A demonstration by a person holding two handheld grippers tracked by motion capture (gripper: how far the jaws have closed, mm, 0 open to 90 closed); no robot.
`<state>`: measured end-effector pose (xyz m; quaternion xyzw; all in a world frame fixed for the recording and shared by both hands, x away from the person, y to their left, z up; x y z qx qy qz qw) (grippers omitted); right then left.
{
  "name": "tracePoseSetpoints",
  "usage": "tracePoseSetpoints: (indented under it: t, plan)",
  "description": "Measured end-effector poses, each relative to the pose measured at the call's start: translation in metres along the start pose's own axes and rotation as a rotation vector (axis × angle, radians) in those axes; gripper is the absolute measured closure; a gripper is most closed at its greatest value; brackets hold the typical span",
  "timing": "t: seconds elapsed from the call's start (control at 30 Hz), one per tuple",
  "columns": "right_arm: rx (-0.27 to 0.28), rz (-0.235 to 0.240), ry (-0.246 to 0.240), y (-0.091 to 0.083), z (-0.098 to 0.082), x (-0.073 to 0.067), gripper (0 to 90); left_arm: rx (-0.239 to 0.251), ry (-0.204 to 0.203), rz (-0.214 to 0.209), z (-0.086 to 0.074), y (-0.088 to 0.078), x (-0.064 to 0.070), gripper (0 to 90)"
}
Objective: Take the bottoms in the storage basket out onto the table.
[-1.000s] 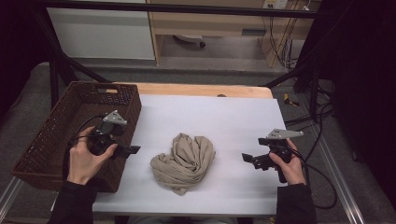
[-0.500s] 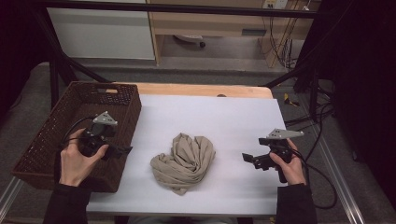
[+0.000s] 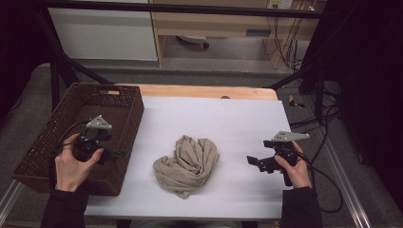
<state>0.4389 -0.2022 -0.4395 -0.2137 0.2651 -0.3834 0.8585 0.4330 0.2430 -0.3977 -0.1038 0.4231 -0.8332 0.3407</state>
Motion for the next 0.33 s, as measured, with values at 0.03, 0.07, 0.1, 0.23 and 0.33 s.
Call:
tracePoseSetpoints:
  t: [0.03,0.07,0.1,0.23,0.33]
  plan:
    - [0.000,-0.001,0.001,0.0001,-0.0001,0.0001,0.7,0.001,0.001,0.004,-0.0005,0.0000,-0.0008,12.5]
    - [-0.001,-0.001,0.000,0.0000,-0.0002,0.0001,0.7,0.001,0.000,0.003,-0.0012,0.0000,-0.0010,12.4]
    - [-0.001,-0.001,-0.001,0.0000,-0.0002,0.0001,0.7,0.001,-0.001,0.003,-0.0018,0.0001,-0.0013,12.4]
    - [-0.001,-0.002,0.003,-0.0003,-0.0001,0.0003,0.7,0.004,-0.008,0.005,-0.0044,0.0002,-0.0026,12.2]
    - [-0.001,-0.002,0.001,-0.0002,-0.0001,0.0004,0.7,0.002,-0.011,0.007,-0.0061,0.0009,-0.0032,12.2]
Point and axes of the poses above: each handheld gripper's, and its own axes: y roughly forward along the jaws, z roughly out of its top, x roughly to its right, the point moved 10 cm from there along y, roughly forward along the jaws, and after that the axes turned 10 degrees about y, right-handed, at the moved point
